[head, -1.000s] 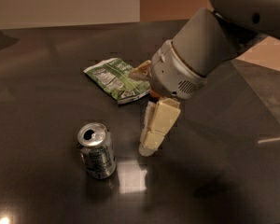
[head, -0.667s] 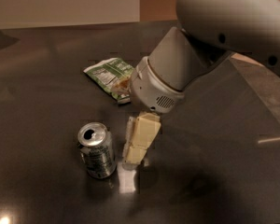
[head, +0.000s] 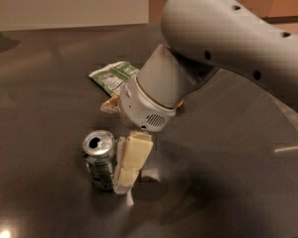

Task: Knock 7up can over

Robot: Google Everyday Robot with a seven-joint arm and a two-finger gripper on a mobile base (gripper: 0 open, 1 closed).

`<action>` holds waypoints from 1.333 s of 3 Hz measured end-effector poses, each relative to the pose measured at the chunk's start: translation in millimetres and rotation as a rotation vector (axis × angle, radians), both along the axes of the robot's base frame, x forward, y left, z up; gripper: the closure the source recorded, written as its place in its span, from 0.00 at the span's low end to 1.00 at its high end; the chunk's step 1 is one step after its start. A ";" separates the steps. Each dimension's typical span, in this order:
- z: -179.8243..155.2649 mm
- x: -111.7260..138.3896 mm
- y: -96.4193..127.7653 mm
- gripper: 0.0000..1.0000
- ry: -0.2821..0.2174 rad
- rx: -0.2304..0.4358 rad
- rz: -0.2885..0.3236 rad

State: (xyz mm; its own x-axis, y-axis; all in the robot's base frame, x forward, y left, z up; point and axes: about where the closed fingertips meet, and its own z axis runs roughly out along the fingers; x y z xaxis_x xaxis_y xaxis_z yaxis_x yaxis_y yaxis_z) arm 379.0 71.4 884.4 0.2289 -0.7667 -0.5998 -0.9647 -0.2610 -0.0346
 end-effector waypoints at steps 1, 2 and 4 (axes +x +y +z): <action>1.0 -5.0 8.0 0.16 0.030 0.018 0.022; 4.6 -8.3 8.8 0.39 0.059 0.037 0.038; 33.3 1.8 -20.7 0.87 0.091 0.037 0.028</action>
Offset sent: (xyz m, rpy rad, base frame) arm -0.0096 0.0075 0.0063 0.0639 0.1076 0.0553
